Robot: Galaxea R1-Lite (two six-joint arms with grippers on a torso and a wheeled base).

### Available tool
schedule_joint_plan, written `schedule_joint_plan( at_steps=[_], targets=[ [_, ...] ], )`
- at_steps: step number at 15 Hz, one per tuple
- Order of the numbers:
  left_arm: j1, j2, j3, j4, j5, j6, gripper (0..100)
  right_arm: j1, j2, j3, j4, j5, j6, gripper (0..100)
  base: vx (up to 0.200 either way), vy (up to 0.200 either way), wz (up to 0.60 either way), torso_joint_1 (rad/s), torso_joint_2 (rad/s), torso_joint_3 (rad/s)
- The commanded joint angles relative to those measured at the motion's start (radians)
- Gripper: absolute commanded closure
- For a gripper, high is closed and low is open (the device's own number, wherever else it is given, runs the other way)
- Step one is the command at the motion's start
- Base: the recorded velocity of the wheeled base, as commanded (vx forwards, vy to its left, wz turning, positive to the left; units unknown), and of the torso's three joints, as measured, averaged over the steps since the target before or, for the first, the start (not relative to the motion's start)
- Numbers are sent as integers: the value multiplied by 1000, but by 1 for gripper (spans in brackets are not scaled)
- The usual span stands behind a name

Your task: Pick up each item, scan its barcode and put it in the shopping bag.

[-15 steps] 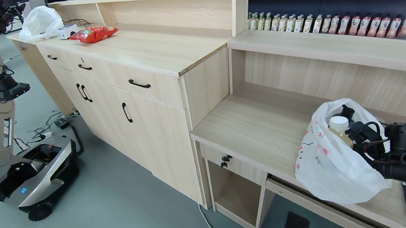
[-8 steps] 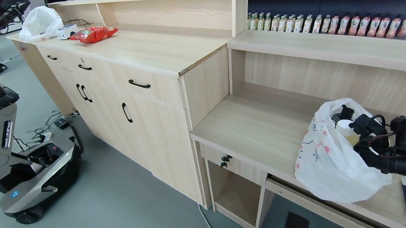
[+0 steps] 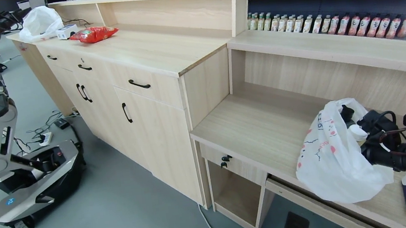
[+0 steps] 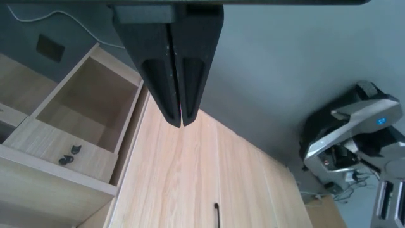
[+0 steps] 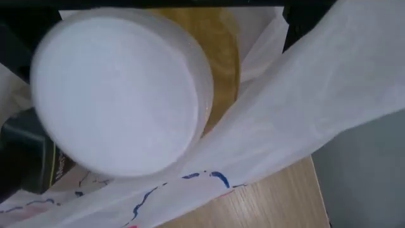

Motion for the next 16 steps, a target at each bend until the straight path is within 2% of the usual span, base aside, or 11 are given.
schedule_joint_plan(
  at_steps=[1,3,16],
  targets=[
    [0,0,0,0,0,-1,100,-35,-44,13,49,-14,-57,0,0,0,0,0,0,0],
    [0,0,0,0,0,-1,100,-55,-57,15,91,-16,-110,0,0,0,0,0,0,0],
    [0,0,0,0,0,-1,100,-70,-203,12,91,-16,-111,0,0,0,0,0,0,0]
  ],
)
